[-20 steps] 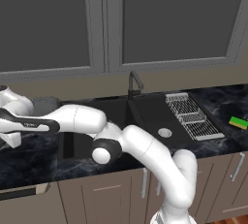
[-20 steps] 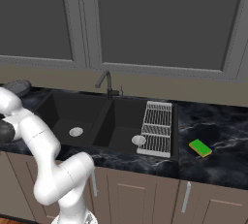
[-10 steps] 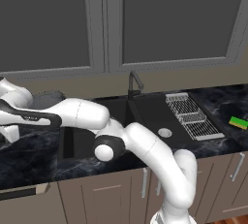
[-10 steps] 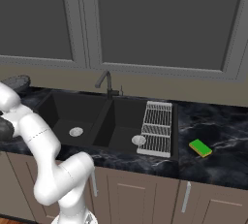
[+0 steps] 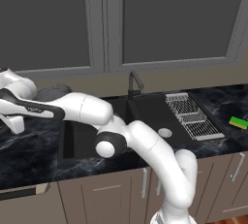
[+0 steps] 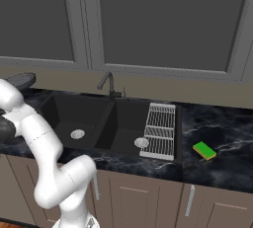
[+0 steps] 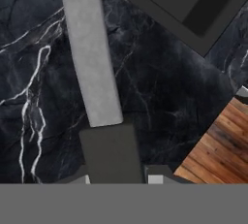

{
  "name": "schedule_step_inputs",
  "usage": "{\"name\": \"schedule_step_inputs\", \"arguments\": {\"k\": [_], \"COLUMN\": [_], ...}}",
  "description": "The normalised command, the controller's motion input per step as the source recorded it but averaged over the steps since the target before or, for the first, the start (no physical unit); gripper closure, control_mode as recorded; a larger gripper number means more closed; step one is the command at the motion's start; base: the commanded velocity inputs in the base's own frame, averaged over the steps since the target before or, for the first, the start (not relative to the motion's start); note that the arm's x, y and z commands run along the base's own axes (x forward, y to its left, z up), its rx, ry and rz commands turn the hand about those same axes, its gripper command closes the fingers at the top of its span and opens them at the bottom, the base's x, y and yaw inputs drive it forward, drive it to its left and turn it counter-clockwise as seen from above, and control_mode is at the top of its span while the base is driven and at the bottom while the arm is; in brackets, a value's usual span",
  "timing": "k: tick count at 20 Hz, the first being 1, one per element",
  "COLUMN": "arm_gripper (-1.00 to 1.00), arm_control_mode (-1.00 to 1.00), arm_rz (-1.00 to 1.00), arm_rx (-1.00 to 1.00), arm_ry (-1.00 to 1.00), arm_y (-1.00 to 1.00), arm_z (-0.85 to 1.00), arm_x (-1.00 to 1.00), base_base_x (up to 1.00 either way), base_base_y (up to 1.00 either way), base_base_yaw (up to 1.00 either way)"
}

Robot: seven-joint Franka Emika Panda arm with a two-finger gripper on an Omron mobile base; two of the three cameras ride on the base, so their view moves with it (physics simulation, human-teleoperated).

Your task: Pick the pan and sponge and place them into the sink. Then turn on the water.

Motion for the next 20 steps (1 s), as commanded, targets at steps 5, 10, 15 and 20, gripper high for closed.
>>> {"name": "schedule_step_inputs", "arguments": {"k": [5,10,15,20], "arm_gripper": [1.0,1.0,1.0,1.0], "arm_control_mode": [-1.0,-1.0,-1.0,-1.0], "arm_rz": [-0.2,-0.14,-0.09,-0.07], "arm_rx": [-0.03,-0.01,0.04,0.04], "arm_ry": [-0.01,-0.02,0.0,0.0], "arm_y": [-0.12,-0.16,-0.23,-0.25], "arm_z": [-0.04,-0.06,0.07,0.05], "arm_x": [0.0,-0.17,-0.33,-0.39], "base_base_x": [0.0,0.0,0.0,0.0], "base_base_y": [0.0,0.0,0.0,0.0], "base_base_yaw": [0.0,0.0,0.0,0.0]}}
